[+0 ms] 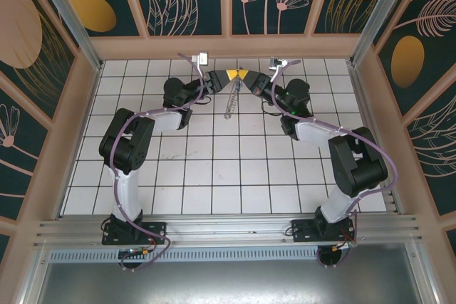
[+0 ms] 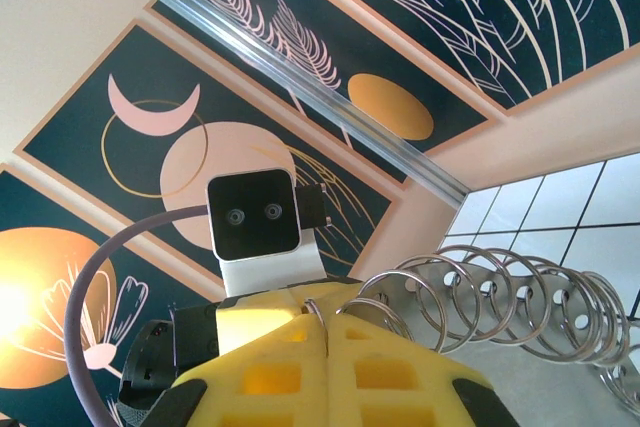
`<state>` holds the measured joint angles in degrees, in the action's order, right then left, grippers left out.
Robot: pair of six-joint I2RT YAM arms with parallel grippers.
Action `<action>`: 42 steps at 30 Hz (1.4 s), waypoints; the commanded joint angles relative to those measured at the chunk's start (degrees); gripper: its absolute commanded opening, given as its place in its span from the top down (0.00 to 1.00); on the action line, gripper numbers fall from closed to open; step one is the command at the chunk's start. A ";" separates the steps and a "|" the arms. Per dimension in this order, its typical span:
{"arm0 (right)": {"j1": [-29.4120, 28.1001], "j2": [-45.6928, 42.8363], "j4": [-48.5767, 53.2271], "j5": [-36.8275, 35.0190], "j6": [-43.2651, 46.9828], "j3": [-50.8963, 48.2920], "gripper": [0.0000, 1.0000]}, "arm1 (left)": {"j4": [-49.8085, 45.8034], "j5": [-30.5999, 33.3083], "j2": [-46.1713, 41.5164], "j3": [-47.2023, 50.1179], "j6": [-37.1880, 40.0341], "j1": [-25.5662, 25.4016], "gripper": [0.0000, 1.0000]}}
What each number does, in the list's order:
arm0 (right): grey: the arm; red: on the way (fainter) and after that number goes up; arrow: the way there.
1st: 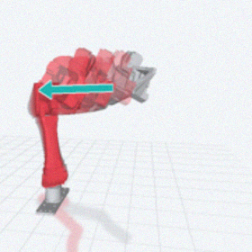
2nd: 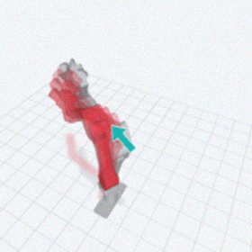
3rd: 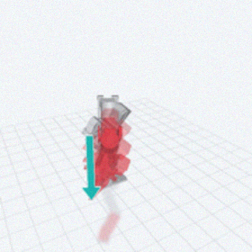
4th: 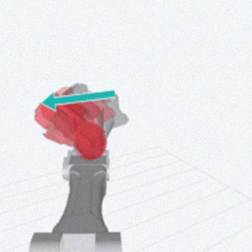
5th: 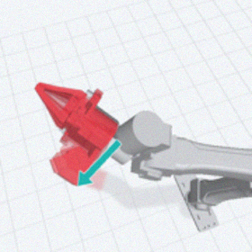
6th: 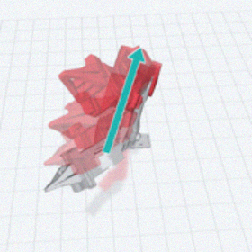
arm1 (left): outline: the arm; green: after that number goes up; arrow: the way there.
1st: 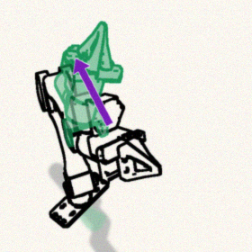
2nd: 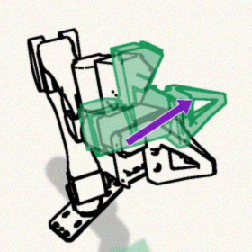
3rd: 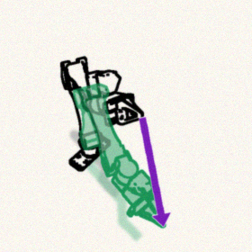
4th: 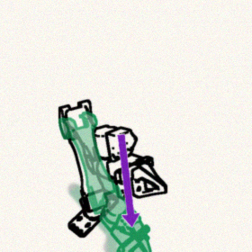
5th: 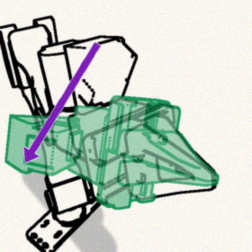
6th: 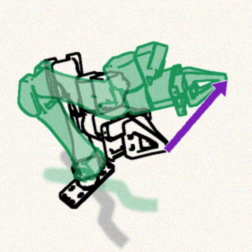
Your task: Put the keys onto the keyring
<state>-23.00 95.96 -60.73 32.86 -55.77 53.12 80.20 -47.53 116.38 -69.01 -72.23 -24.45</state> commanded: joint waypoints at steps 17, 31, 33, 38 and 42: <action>3.46 1.57 8.08 11.02 10.10 6.30 1.00 | -5.14 0.38 -3.17 -3.14 7.11 1.83 0.72; 7.03 6.66 20.07 19.45 18.97 15.60 1.00 | -21.59 -4.10 -6.06 -5.55 18.36 4.94 0.68; 7.82 8.27 22.27 21.59 20.70 18.10 1.00 | -25.85 -5.07 -5.86 -7.38 20.97 5.21 0.68; 10.08 14.14 22.72 28.31 19.95 24.44 1.00 | -35.26 -7.94 -4.02 -13.57 26.24 6.07 0.67; 11.58 18.80 18.65 32.87 15.08 28.82 1.00 | -41.96 -10.23 -1.18 -19.41 29.11 6.83 0.67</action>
<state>-12.43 112.66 -38.13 59.55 -38.11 78.30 45.17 -54.57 113.06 -84.58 -47.81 -18.39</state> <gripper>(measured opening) 0.049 0.332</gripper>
